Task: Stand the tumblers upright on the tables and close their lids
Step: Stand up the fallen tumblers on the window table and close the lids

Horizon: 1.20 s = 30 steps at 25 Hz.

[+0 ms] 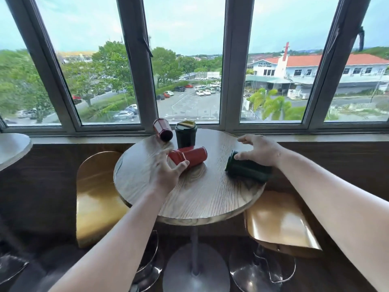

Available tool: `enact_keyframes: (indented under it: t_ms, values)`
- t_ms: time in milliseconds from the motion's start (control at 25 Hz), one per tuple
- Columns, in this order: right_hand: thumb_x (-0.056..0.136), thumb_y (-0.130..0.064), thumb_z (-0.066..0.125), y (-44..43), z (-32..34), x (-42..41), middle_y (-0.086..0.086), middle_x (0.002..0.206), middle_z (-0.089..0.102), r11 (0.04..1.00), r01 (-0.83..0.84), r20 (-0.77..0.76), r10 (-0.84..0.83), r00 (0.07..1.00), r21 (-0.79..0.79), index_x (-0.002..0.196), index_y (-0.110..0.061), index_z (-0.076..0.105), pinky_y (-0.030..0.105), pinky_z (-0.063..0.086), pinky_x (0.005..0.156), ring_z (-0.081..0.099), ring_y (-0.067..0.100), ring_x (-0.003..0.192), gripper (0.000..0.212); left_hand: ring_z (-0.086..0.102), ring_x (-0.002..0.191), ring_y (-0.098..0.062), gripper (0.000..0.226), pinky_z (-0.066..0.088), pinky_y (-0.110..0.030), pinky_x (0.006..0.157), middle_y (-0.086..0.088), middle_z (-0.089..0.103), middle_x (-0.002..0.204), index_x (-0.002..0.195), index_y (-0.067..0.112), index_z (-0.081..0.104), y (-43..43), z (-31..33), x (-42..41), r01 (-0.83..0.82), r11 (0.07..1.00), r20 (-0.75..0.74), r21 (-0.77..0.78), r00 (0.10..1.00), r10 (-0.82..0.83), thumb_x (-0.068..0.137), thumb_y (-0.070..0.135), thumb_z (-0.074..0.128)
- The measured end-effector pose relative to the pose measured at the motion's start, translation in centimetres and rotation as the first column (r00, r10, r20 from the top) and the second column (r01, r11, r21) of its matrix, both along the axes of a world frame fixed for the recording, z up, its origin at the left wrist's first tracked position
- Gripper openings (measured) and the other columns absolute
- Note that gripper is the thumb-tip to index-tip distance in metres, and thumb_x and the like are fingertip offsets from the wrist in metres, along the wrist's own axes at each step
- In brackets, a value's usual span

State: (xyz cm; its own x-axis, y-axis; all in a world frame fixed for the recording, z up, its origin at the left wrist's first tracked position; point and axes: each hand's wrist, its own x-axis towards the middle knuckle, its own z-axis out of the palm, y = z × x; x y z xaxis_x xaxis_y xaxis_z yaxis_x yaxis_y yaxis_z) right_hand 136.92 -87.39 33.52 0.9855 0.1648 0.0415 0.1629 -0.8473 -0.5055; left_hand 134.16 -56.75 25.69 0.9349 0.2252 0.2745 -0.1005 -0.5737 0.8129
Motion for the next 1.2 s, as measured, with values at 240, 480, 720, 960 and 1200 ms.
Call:
enact_keyframes:
  t_ms: [240, 480, 720, 960, 1200]
  values:
    - [0.056, -0.063, 0.087, -0.4, -0.9, 5.2, 0.007, 0.145, 0.058, 0.995, -0.086, -0.241, 0.070, 0.968, -0.058, 0.155, -0.028, 0.044, 0.041, 0.044, 0.113, 0.056, 0.025, 0.133, 0.114, 0.041, 0.145, -0.028, 0.079, 0.034, -0.044, 0.117, -0.011, 0.046, 0.154, 0.152, 0.024, 0.044, 0.5, -1.6, 3.3, -0.013, 1.000, -0.016, -0.004, 1.000, 0.013, 0.085, 0.048, 0.078]
    - [0.076, -0.044, 0.088, -0.3, -1.1, 7.2, -0.003, 0.125, 0.050, 0.982, -0.117, -0.286, 0.071, 0.956, -0.147, 0.150, -0.031, 0.053, 0.034, 0.046, 0.105, 0.055, 0.025, 0.130, 0.083, 0.052, 0.135, -0.029, 0.081, 0.044, -0.052, 0.113, -0.009, 0.050, 0.146, 0.149, 0.027, 0.045, 1.6, -2.2, 4.5, 0.045, 0.999, -0.056, 0.016, 0.997, -0.044, 0.081, 0.047, 0.082]
    - [0.066, -0.045, 0.093, -1.0, -1.5, 8.5, 0.000, 0.105, 0.073, 0.994, -0.094, -0.277, 0.104, 0.955, 0.050, 0.136, -0.028, 0.063, 0.033, 0.057, 0.082, 0.073, 0.022, 0.094, 0.079, 0.059, 0.124, -0.024, 0.074, 0.048, -0.042, 0.103, 0.003, 0.055, 0.130, 0.141, 0.027, 0.048, 1.9, -2.3, 5.3, 0.065, 0.998, -0.055, -0.008, 0.996, -0.066, 0.079, 0.040, 0.087]
    - [0.064, -0.040, 0.092, 0.4, -2.5, 9.4, 0.011, 0.128, 0.069, 0.829, -0.041, -0.013, 0.058, 0.998, 0.558, 0.147, -0.025, 0.055, 0.026, 0.058, 0.086, 0.069, 0.016, 0.111, 0.093, 0.059, 0.119, -0.019, 0.075, 0.044, -0.036, 0.096, 0.004, 0.059, 0.130, 0.138, 0.034, 0.046, 2.3, -2.6, 5.9, 0.092, 0.995, -0.071, -0.033, 0.993, -0.095, 0.077, 0.044, 0.088]
    - [0.064, -0.057, 0.089, 2.4, -7.0, 8.8, 0.002, 0.137, 0.066, 0.787, 0.019, 0.187, -0.170, 0.967, 0.617, 0.150, -0.035, 0.049, 0.032, 0.055, 0.103, 0.064, 0.020, 0.126, 0.097, 0.059, 0.125, -0.023, 0.087, 0.048, -0.046, 0.106, 0.001, 0.058, 0.138, 0.140, 0.040, 0.042, 2.9, -2.9, 5.9, 0.127, 0.992, -0.093, -0.027, 0.987, -0.129, 0.067, 0.054, 0.087]
